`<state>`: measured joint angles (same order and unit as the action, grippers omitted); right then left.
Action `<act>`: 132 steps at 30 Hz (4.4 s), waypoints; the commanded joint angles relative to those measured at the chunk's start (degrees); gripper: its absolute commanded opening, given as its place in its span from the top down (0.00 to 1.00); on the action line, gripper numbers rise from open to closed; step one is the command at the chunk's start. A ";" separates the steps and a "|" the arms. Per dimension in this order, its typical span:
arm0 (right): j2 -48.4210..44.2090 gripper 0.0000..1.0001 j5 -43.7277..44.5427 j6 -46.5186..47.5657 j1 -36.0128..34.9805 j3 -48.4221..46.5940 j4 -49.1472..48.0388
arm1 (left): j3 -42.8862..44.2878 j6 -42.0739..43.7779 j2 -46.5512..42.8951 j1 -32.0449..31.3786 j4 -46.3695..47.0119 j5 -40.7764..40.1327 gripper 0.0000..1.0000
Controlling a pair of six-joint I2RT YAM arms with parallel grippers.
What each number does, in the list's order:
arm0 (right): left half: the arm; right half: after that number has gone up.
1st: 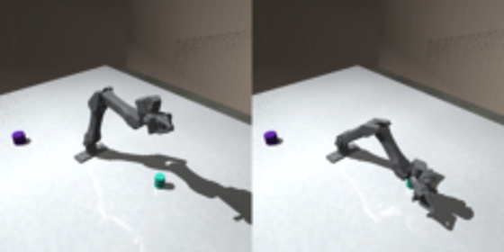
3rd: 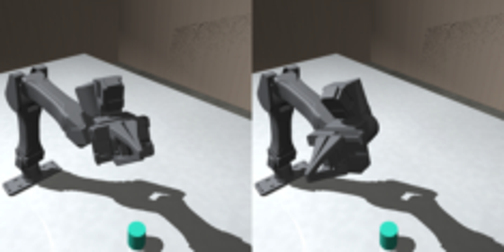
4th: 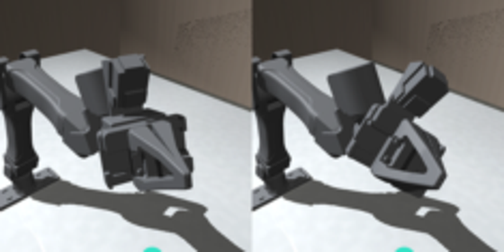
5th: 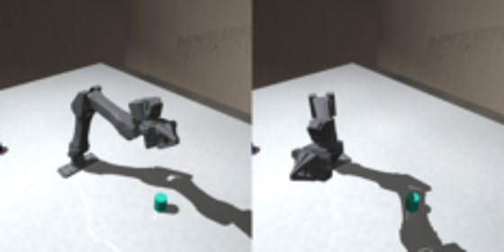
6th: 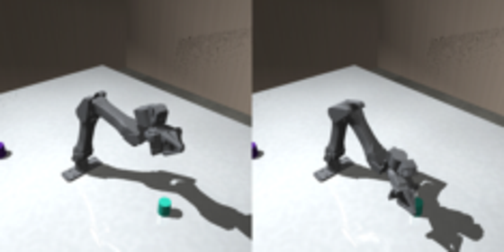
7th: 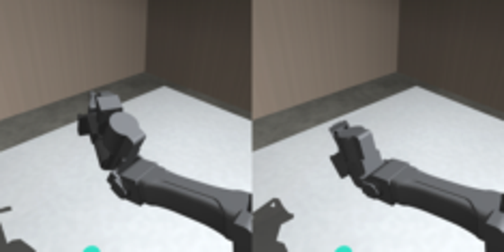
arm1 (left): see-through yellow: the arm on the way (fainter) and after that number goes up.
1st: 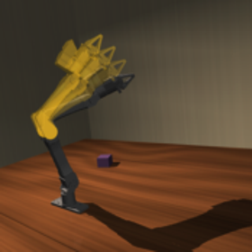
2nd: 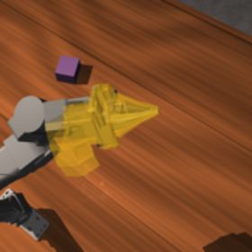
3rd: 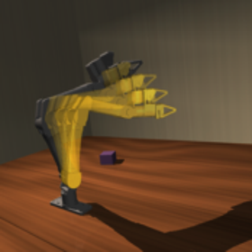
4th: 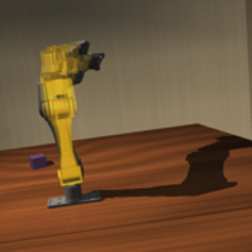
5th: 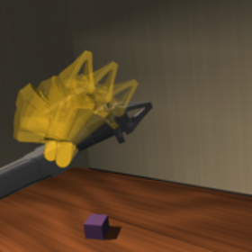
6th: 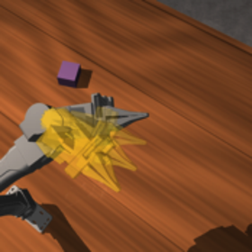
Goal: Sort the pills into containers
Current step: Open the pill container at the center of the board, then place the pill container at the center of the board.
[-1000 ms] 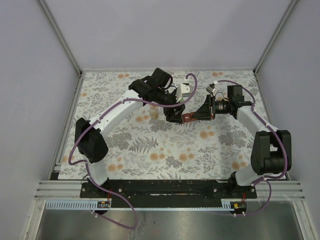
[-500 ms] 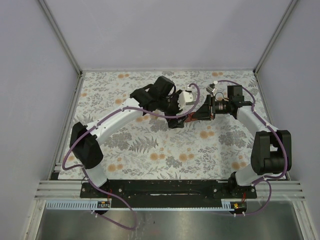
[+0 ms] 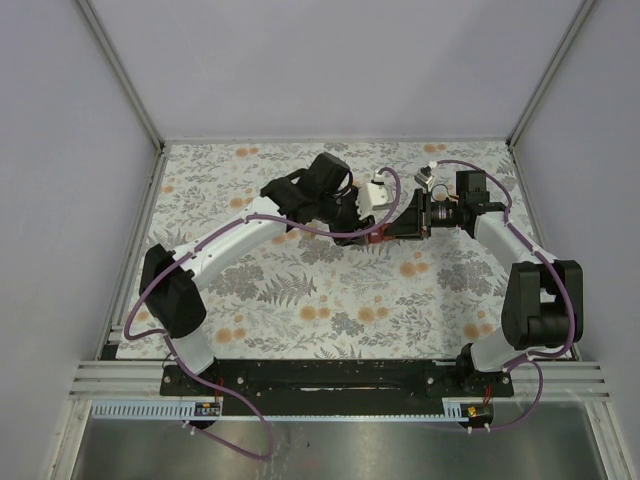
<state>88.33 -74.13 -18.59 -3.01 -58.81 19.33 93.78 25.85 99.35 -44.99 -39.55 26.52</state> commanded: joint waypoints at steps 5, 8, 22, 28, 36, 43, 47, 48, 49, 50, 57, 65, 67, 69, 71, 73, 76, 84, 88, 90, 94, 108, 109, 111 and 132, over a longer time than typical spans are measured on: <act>-2.29 1.00 -1.98 0.92 0.02 -1.22 -0.35 | 5.09 0.61 0.23 0.43 -1.31 0.46 0.75; -2.29 1.00 -2.16 1.27 0.02 -1.14 -0.17 | 6.41 0.96 1.10 0.52 -2.63 1.34 0.77; -1.85 1.00 -4.18 2.59 0.02 -1.49 0.44 | 9.49 0.96 3.92 2.45 -5.27 3.18 0.81; -1.15 1.00 -4.54 5.93 0.02 -2.54 4.22 | 11.95 1.13 5.06 3.77 -8.17 7.40 0.73; -1.06 1.00 -4.88 7.87 0.02 -3.07 6.33 | 12.83 0.70 5.50 5.18 -8.70 9.60 0.57; -0.88 1.00 -4.89 8.74 0.02 -3.51 7.21 | 13.45 -0.35 5.77 5.88 -8.00 10.04 0.56; -0.71 1.00 -4.88 9.80 0.02 -3.77 8.44 | 14.24 -1.15 6.29 6.41 -7.91 10.56 0.55; -0.71 1.00 -4.80 9.89 -0.07 -3.77 8.44 | 14.41 -1.41 6.38 6.58 -7.91 10.65 0.55; -0.79 1.00 -4.80 9.98 0.02 -3.77 8.62 | 14.59 -1.50 6.73 6.76 -7.82 11.09 0.55; -0.71 1.00 -4.80 10.06 0.02 -3.86 8.79 | 14.77 -1.67 6.91 6.76 -7.91 11.35 0.55; -0.71 1.00 -4.80 10.68 0.02 -4.12 9.50 | 14.15 -1.76 7.61 7.11 -7.82 12.23 0.54; -0.45 1.00 -4.62 11.03 -0.07 -4.21 9.85 | 13.63 -2.11 7.26 7.55 -7.91 13.73 0.44; -0.44 1.00 -3.57 11.03 0.02 -4.30 10.02 | 13.63 -2.12 6.82 7.55 -7.82 14.08 0.38; -0.36 1.00 -2.43 10.86 0.02 -4.30 10.11 | 13.63 -2.20 6.30 7.55 -7.91 14.26 0.32; -0.09 1.00 -1.81 10.68 0.10 -4.39 10.11 | 13.54 -2.29 5.68 7.55 -7.82 14.43 0.27; 0.17 1.00 -1.37 10.50 0.02 -4.47 10.11 | 13.28 -1.94 4.89 7.55 -7.82 14.35 0.20; 0.70 1.00 -0.49 10.42 0.02 -4.48 10.11 | 12.57 -0.98 3.49 7.55 -7.74 14.52 0.12; 1.93 1.00 0.74 8.49 0.02 -4.83 9.24 | 8.26 1.04 -1.17 5.10 -2.73 8.65 0.02; 2.54 1.00 0.56 5.59 0.02 -4.65 6.69 | 9.05 3.59 -0.91 1.85 -2.64 3.90 0.01; 2.54 1.00 0.13 4.18 0.10 -4.48 5.20 | 10.28 4.56 0.14 0.35 -2.99 2.40 0.01; 1.84 1.00 -0.40 0.14 0.02 -3.07 0.98 | 13.44 5.79 2.95 -2.11 -3.86 0.46 0.04; 0.43 1.00 -1.72 -6.72 0.02 0.45 -7.73 | 16.35 9.75 9.37 -6.25 -4.48 -7.80 0.11; 0.35 1.00 -1.81 -6.90 0.02 0.53 -7.82 | 16.26 9.75 9.72 -6.25 -4.57 -8.06 0.11; 0.35 1.00 -1.90 -7.25 0.02 0.62 -8.34 | 16.35 10.01 10.07 -6.16 -4.48 -8.59 0.12; -0.09 1.00 -2.07 -7.78 0.02 1.24 -9.31 | 16.88 9.57 12.45 -6.16 -4.57 -10.35 0.66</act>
<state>90.67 -74.50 -25.85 -2.94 -57.47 11.75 108.03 35.11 111.83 -51.18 -45.28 17.26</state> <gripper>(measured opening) 0.367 0.485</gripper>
